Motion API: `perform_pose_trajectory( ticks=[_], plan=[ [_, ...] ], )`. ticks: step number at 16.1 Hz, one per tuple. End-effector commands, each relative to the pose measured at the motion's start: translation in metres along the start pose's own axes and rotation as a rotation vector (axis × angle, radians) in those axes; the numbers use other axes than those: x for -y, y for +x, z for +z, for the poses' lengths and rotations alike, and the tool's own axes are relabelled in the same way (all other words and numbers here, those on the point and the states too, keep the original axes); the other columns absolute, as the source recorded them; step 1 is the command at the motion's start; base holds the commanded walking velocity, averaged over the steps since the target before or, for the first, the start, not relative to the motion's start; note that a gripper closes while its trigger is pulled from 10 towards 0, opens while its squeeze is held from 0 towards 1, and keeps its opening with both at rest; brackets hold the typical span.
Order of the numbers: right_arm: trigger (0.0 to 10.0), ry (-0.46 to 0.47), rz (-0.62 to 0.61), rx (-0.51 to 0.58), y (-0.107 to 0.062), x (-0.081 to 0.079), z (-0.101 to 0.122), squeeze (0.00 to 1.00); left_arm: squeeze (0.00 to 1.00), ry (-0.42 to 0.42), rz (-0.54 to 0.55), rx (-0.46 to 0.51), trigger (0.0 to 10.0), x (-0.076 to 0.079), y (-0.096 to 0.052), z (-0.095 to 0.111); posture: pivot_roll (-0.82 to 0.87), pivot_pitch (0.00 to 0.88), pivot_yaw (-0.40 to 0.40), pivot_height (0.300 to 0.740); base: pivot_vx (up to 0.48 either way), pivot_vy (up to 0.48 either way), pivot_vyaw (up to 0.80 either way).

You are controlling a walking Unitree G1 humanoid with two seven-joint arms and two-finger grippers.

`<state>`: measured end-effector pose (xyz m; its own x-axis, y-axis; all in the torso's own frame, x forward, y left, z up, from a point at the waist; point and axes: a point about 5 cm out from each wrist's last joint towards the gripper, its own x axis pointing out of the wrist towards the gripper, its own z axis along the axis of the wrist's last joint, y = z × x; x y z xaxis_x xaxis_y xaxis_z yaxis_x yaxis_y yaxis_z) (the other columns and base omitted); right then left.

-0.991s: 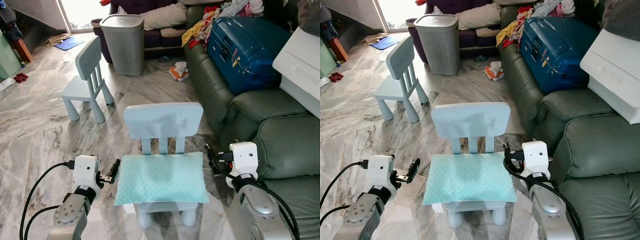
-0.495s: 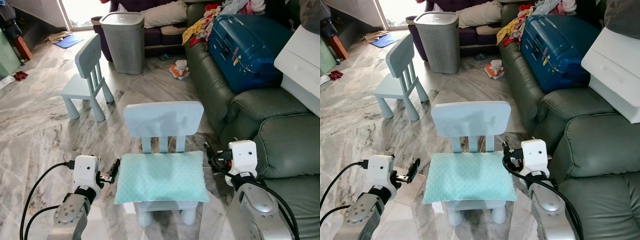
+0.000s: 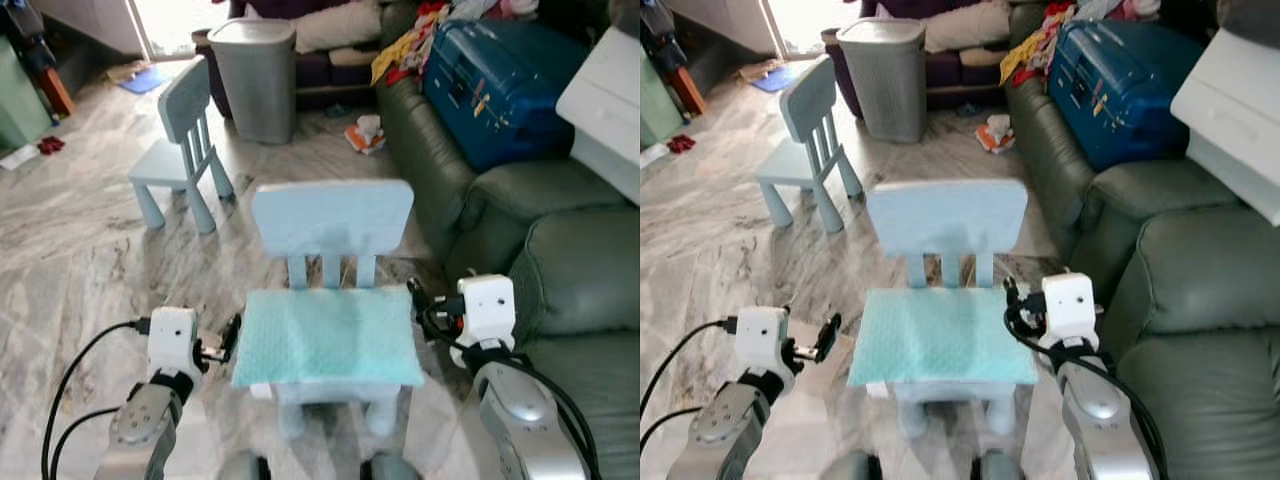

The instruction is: Move the pillow to the sofa

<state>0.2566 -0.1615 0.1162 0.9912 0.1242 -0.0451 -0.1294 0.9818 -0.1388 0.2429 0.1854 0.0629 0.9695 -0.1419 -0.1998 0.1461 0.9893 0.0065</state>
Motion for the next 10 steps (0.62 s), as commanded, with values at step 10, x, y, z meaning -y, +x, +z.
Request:
perform_pose_trajectory(
  ticks=[10],
  plan=[
    [10.0, 0.007, 0.018, 0.006, 0.0036, -0.0049, 0.0016, 0.0, 0.0, 0.006, 0.016, 0.003, 10.0, -0.0034, -0.0006, 0.0012, -0.11, 0.093, 0.047, 0.574, 0.0, 0.0, 0.0]
  ],
)
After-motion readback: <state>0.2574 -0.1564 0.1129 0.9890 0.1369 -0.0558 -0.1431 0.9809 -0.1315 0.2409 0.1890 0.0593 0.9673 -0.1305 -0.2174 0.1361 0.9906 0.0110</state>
